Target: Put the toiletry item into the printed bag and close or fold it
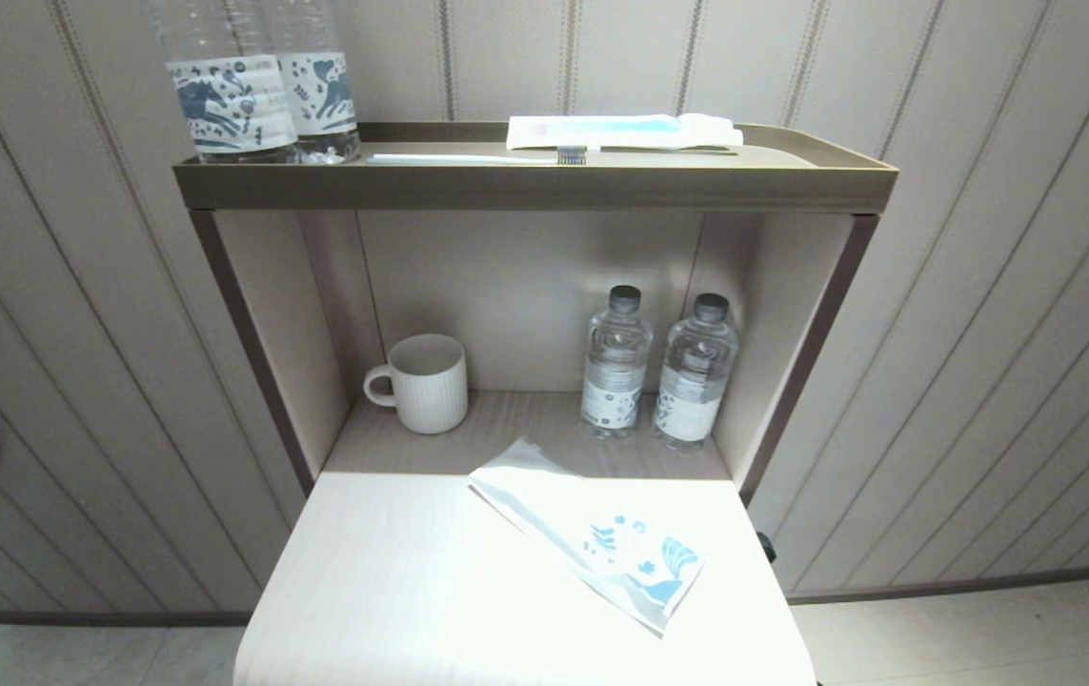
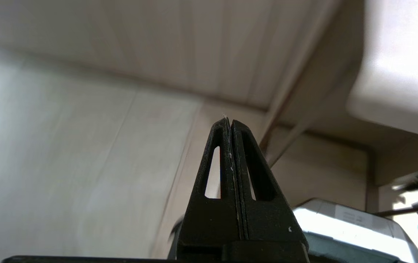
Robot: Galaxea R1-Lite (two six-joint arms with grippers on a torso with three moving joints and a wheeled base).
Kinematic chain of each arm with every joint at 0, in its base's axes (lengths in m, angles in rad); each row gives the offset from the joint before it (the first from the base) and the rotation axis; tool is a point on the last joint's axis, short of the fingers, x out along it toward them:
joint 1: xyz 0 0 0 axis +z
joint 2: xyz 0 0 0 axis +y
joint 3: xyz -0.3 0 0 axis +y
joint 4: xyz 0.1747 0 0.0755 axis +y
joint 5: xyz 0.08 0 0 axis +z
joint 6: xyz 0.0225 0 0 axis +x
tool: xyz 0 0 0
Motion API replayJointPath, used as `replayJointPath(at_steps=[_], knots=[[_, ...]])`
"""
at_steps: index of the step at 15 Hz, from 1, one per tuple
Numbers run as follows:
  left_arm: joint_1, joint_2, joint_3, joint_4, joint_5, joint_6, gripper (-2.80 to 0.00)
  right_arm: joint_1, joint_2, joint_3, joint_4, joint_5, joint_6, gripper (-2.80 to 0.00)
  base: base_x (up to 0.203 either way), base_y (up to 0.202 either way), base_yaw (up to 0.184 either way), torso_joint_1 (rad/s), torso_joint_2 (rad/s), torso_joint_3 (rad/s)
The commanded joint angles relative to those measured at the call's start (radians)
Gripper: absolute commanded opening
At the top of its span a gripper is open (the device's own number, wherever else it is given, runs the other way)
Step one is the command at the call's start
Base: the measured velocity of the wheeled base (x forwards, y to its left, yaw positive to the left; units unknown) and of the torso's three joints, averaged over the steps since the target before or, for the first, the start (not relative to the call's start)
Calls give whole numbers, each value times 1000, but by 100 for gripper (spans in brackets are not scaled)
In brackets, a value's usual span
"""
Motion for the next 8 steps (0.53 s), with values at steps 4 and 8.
replayJointPath(at_steps=[4, 8], knots=[[-1, -70, 211, -399, -183, 233, -280, 20, -143, 139, -239, 38, -16, 0, 0, 0, 0, 0, 0, 0], [-1, -68, 318, -701, -213, 368, -280, 19, -141, 146, -249, 38, -26, 0, 0, 0, 0, 0, 0, 0]])
